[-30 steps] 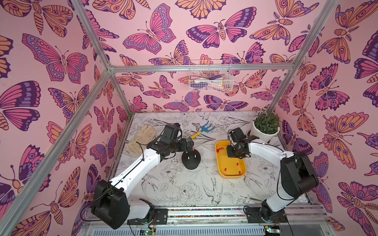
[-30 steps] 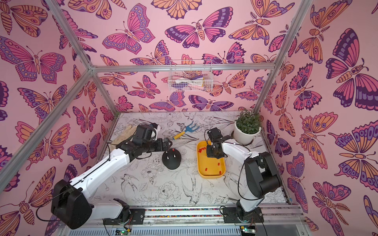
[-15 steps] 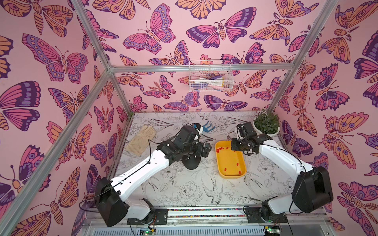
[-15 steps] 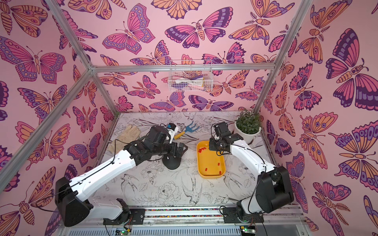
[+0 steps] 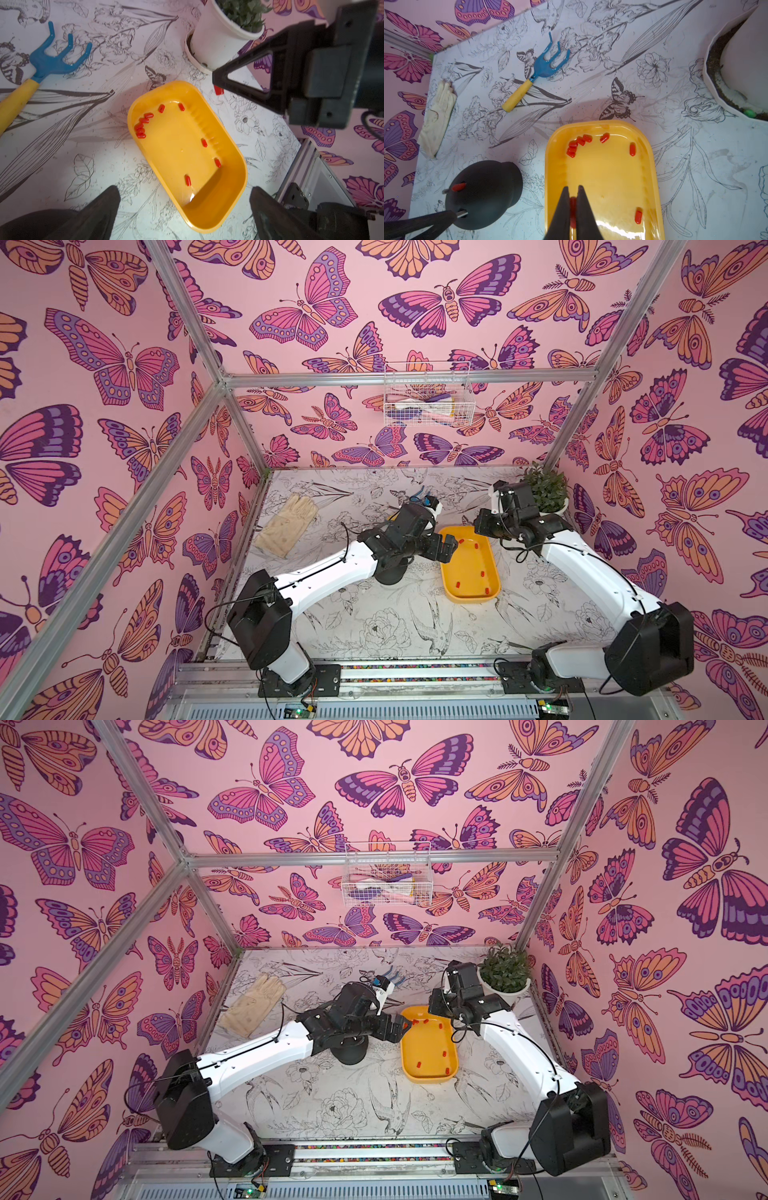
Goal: Cover the protruding screws with screw protection sleeves
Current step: Pick up the screw protection sleeve from the storage box.
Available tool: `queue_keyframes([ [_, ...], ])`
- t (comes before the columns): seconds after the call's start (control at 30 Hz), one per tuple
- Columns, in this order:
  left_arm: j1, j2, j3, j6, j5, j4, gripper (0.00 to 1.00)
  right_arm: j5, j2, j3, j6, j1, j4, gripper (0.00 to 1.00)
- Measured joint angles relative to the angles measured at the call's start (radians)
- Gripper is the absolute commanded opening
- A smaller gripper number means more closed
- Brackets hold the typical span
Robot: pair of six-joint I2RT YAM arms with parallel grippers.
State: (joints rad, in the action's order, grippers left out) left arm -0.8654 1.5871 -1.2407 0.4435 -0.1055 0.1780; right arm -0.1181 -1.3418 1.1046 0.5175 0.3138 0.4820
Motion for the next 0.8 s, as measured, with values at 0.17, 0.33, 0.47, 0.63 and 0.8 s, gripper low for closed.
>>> queue_keyframes([
  [0.17, 0.0, 0.045, 0.003, 0.024, -0.007, -0.125, 1.0, -0.03, 0.005, 0.0, 0.029, -0.004, -0.027, 0.09],
  [0.33, 0.0, 0.113, 0.003, 0.037, -0.019, -0.201, 1.0, -0.06, 0.009, 0.0, 0.052, -0.012, -0.045, 0.09],
  [0.47, 0.0, 0.153, 0.002, 0.038, -0.029, -0.236, 1.0, -0.074, 0.021, 0.0, 0.063, -0.014, -0.053, 0.1],
  [0.63, 0.003, 0.173, -0.006, 0.049, -0.037, -0.274, 1.0, -0.089, 0.032, 0.0, 0.073, -0.019, -0.058, 0.1],
  [0.8, 0.017, 0.195, -0.03, 0.063, -0.051, -0.314, 1.0, -0.108, 0.033, 0.0, 0.084, -0.02, -0.061, 0.1],
])
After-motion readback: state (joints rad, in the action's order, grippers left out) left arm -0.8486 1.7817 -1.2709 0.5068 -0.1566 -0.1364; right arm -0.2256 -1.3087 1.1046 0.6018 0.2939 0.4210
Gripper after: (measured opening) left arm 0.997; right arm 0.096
